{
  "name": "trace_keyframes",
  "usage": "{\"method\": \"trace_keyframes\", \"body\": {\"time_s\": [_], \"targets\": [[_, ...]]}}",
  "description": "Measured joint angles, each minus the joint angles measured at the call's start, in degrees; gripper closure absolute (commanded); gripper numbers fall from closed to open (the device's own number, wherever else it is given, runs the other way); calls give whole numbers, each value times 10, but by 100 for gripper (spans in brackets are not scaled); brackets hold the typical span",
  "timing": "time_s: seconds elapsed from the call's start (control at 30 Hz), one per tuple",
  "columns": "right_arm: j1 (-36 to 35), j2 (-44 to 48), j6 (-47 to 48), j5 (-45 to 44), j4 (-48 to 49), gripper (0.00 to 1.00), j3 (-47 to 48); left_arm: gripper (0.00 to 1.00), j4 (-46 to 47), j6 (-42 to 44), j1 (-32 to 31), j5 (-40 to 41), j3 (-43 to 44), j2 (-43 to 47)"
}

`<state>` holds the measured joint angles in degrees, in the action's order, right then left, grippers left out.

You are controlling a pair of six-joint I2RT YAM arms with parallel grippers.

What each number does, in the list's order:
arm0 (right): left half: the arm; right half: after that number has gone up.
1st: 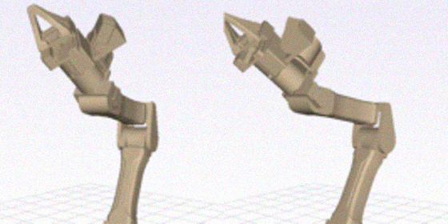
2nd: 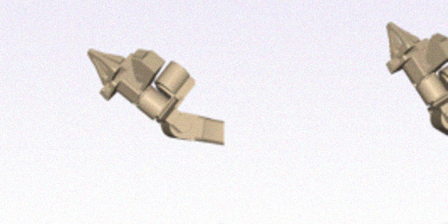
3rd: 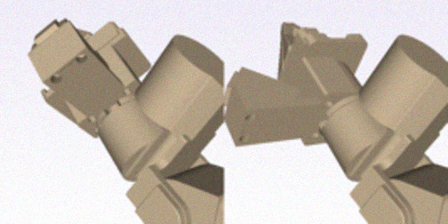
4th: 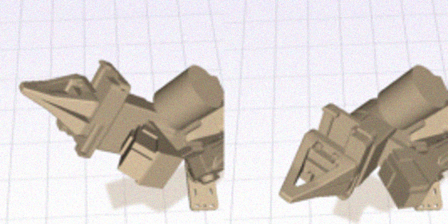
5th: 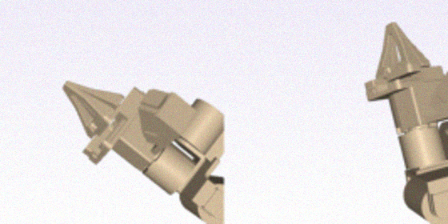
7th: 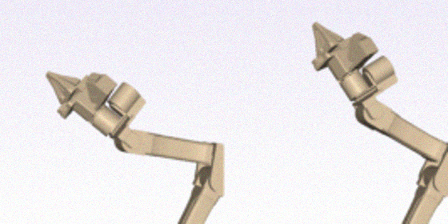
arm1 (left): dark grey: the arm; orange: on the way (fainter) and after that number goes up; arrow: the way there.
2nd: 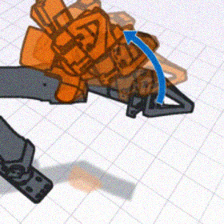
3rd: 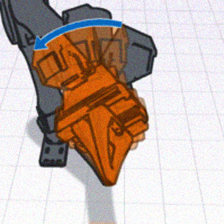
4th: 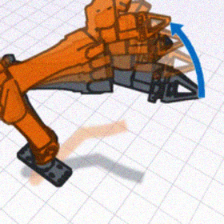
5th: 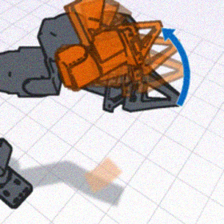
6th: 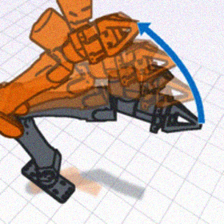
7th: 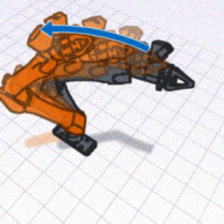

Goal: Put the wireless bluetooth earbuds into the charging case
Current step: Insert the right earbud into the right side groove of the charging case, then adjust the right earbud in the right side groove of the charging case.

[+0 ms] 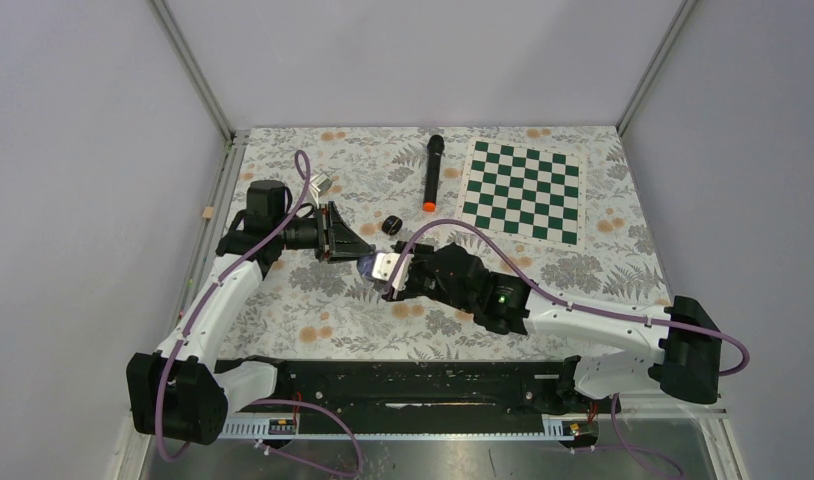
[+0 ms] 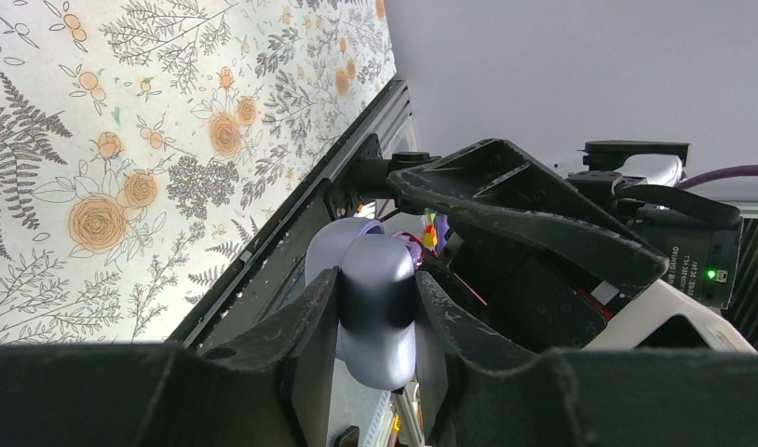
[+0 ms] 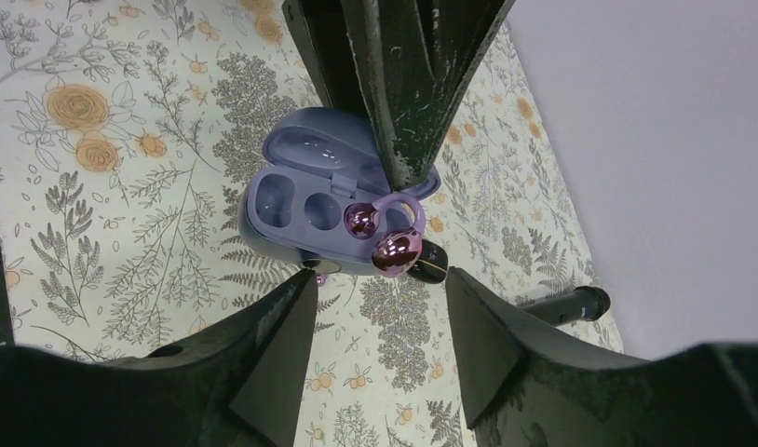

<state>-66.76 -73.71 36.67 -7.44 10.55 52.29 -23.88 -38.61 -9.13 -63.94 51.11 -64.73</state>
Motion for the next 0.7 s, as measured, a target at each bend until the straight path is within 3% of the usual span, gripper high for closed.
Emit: {"method": "trace_keyframes", "body": {"time_s": [0.1, 0.23, 0.3, 0.33, 0.37, 0.43, 0.7], "targets": [[0, 11, -23, 1, -1, 31, 0, 100, 0, 0, 0, -2, 0, 0], [1, 46, -60, 1, -6, 33, 0, 100, 0, 0, 0, -2, 0, 0], [7, 69, -91, 11, -11, 45, 0, 100, 0, 0, 0, -2, 0, 0], [14, 78, -109, 17, -13, 58, 0, 100, 0, 0, 0, -2, 0, 0], [22, 86, -126, 27, -15, 79, 0, 100, 0, 0, 0, -2, 0, 0], [46, 96, -168, 47, -25, 100, 1, 100, 0, 0, 0, -2, 1, 0], [67, 69, -265, 92, -89, 100, 30, 100, 0, 0, 0, -3, 2, 0]]}}
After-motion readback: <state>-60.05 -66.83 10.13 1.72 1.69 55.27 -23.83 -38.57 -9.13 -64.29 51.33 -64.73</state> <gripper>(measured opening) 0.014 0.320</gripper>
